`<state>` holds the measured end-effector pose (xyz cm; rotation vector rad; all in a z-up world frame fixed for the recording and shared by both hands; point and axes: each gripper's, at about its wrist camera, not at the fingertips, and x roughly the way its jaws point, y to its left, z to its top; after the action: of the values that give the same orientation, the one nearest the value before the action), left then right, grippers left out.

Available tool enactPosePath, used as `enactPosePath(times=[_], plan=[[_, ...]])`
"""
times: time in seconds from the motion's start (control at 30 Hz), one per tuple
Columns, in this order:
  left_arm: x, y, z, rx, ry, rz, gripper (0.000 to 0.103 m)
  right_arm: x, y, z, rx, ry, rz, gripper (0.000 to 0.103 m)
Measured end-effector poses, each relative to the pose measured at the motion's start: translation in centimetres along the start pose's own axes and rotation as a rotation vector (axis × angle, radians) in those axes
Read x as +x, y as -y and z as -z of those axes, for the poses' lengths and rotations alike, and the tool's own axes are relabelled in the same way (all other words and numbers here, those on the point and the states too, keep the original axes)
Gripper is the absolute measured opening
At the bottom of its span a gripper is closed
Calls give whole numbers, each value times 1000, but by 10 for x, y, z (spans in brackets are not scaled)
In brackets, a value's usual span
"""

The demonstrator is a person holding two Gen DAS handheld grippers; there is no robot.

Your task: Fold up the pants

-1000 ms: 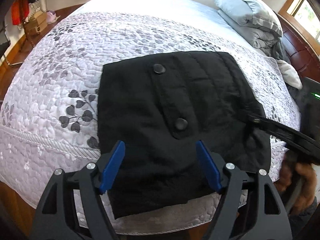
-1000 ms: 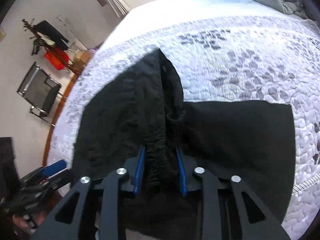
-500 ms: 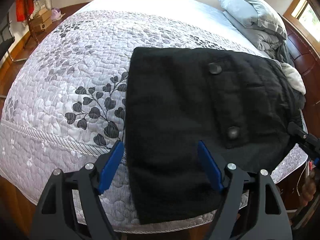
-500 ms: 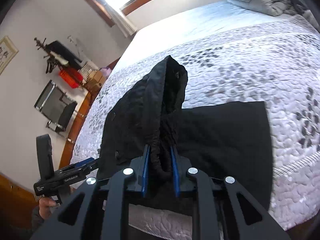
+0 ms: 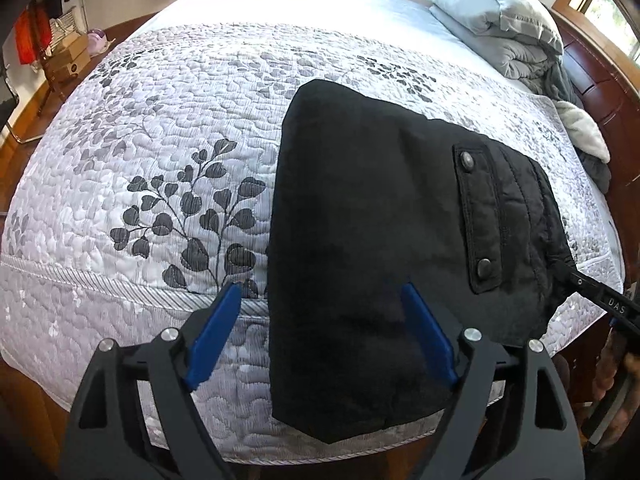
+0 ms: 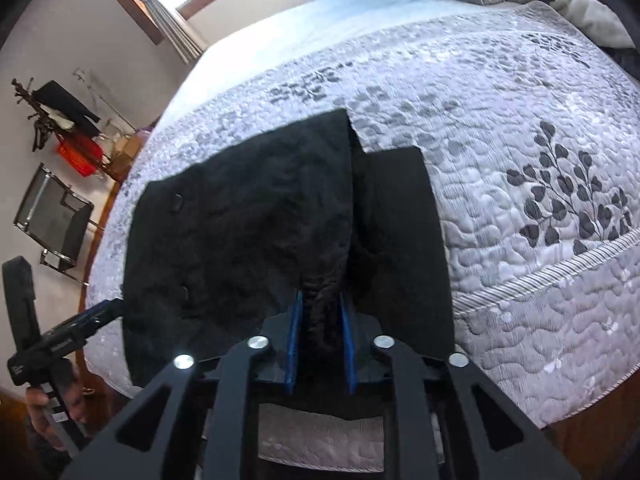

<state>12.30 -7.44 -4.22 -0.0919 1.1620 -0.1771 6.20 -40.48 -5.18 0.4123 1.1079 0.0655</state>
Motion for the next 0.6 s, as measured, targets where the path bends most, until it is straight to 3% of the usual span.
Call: enactPosePath(times=[0.17, 0.23, 0.47, 0.6], plan=[[0, -1, 1, -1, -3, -1, 85, 4, 11, 4, 23, -26, 12, 64], [1, -1, 2, 2, -10, -1, 85, 8, 22, 7, 72, -39, -33, 71], [7, -5, 6, -6, -40, -4, 87, 27, 25, 6, 67, -63, -126, 83], [8, -8, 9, -12, -51, -10, 89, 35, 5, -3, -14, -56, -85, 83]])
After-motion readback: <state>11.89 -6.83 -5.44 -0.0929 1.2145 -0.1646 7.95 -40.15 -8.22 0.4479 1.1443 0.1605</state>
